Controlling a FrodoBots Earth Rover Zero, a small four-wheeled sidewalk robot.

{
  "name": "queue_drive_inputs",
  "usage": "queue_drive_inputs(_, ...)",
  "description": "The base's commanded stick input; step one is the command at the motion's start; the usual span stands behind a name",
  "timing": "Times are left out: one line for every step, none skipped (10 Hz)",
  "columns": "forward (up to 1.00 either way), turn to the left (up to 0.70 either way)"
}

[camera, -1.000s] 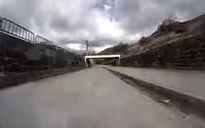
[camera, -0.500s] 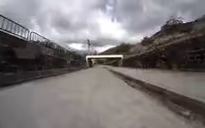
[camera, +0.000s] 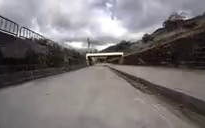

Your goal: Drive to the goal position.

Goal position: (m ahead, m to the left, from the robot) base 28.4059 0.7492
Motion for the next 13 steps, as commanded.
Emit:
queue_drive_inputs(1.00,0.00)
queue_drive_inputs(1.00,0.00)
queue_drive_inputs(1.00,0.00)
queue_drive_inputs(1.00,0.00)
queue_drive_inputs(1.00,0.00)
queue_drive_inputs(1.00,0.00)
queue_drive_inputs(1.00,0.00)
queue_drive_inputs(1.00,0.00)
queue_drive_inputs(1.00,0.00)
queue_drive_inputs(1.00,0.00)
queue_drive_inputs(1.00,0.00)
queue_drive_inputs(1.00,0.00)
queue_drive_inputs(1.00,0.00)
